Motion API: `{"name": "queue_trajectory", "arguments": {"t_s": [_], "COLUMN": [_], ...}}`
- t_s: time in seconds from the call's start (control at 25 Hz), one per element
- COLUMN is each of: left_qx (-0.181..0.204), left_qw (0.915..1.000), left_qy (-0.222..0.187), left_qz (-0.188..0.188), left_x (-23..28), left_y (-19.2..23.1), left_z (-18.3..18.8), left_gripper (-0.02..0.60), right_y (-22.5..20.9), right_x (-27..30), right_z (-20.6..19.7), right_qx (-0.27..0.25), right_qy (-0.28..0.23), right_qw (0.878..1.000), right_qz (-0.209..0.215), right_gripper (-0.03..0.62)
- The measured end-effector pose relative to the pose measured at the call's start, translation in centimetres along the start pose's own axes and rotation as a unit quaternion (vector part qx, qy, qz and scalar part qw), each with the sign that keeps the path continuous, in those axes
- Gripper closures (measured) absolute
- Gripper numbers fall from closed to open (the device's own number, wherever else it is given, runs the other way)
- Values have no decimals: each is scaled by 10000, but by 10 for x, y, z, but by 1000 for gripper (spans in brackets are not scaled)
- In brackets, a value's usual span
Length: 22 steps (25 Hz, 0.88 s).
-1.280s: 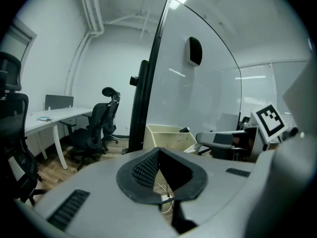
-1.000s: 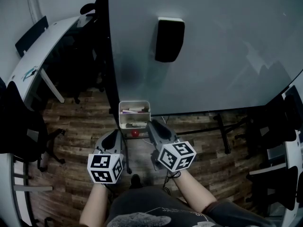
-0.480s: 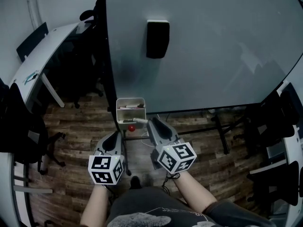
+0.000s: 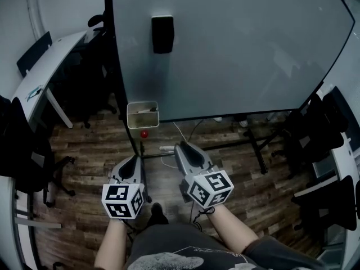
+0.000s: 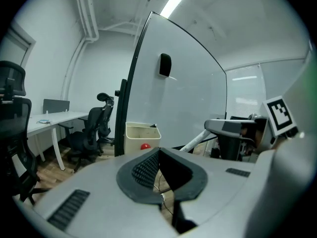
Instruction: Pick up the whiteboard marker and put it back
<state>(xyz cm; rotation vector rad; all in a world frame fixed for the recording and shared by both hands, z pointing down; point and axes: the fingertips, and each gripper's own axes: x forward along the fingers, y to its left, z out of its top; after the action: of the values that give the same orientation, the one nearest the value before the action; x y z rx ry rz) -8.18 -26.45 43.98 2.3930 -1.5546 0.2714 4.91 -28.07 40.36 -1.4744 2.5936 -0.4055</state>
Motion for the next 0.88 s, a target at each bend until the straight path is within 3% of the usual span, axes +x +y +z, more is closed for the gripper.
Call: {"name": "queue_trajectory", "arguments": {"t_s": [0.48, 0.88], "left_qx": [32, 112], "left_qw": [9999, 9999], "left_qy": [140, 104], "left_qz": [-72, -41], "left_x": [-64, -85], "left_y": [-76, -99], "left_z": [-44, -50], "left_gripper": [568, 568], "right_y": [16, 17], "right_x": [-103, -131], "right_z": [-54, -76], "right_qx": [-111, 54], "right_qy": [645, 911], "right_qw": [9979, 9957], "right_qz": [32, 170], "right_gripper": [513, 513]}}
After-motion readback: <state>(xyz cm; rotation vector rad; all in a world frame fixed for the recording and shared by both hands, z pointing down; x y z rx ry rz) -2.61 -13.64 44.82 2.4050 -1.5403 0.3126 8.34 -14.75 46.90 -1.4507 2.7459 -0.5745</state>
